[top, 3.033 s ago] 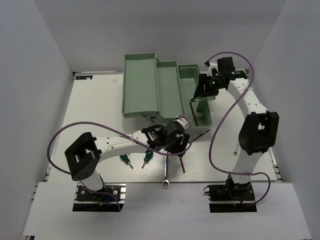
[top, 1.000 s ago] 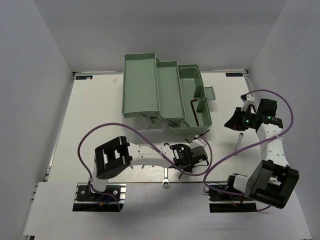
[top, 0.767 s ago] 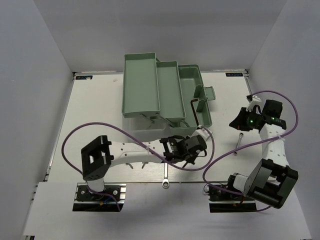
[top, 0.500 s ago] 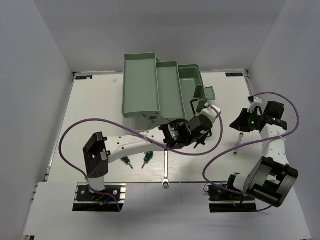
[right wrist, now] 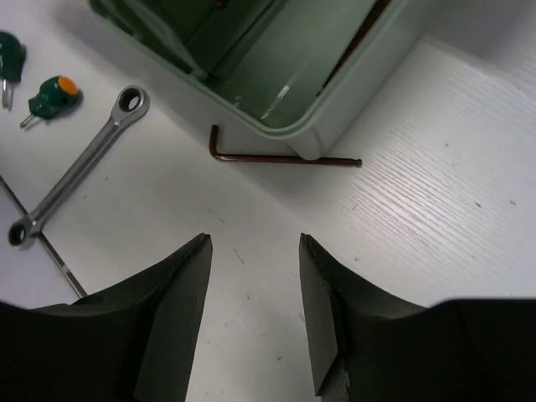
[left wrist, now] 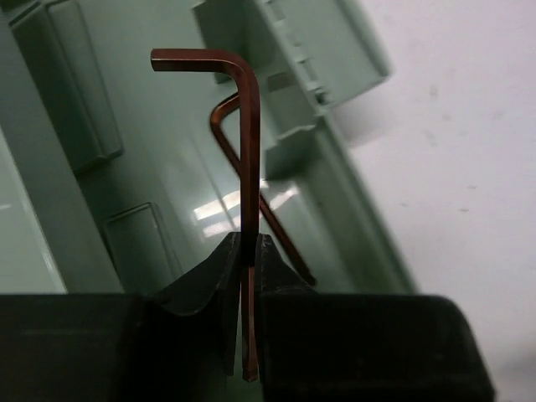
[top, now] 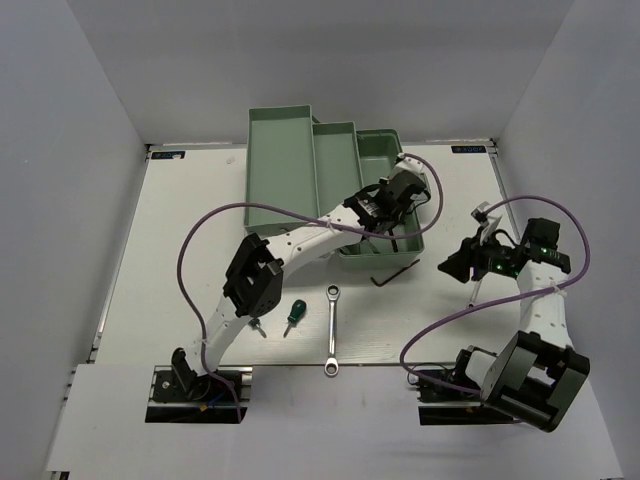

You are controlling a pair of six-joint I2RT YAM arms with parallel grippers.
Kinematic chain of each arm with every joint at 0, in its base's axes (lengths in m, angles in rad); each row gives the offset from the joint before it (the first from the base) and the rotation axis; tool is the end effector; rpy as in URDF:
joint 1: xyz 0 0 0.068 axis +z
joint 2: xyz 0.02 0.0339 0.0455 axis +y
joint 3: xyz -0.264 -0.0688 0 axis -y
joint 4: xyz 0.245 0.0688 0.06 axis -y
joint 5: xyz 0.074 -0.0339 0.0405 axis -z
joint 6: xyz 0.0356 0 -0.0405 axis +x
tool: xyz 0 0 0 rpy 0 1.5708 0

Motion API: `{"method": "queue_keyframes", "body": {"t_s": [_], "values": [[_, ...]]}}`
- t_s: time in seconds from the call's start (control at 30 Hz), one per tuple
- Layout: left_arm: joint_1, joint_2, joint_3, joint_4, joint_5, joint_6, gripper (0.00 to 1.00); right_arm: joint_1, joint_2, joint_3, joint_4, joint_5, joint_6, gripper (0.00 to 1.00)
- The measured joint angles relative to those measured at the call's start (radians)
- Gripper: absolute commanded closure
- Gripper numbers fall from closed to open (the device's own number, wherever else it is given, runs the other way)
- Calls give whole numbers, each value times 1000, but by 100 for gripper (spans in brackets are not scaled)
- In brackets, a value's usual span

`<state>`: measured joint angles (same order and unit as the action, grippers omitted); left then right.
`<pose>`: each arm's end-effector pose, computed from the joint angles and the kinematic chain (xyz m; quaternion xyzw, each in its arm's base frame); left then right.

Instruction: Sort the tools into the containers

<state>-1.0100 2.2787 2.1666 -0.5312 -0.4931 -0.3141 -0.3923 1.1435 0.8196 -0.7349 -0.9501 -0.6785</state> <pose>0.2941 -0.4366 0.2831 0.1931 0.8526 -0.0945 0.4763 0.2036 -0.0529 0.2501 -0.2373 0.8350 0.2657 0.4194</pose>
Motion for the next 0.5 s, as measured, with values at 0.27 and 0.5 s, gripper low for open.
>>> {"method": "queue_keyframes", "body": {"t_s": [0.27, 0.5], "values": [[57, 40, 13, 3, 72, 40, 31, 17, -27, -99, -137, -100, -634, 45], [43, -4, 21, 29, 154, 55, 24, 50, 126, -99, -197, -37, -1126, 45]]}}
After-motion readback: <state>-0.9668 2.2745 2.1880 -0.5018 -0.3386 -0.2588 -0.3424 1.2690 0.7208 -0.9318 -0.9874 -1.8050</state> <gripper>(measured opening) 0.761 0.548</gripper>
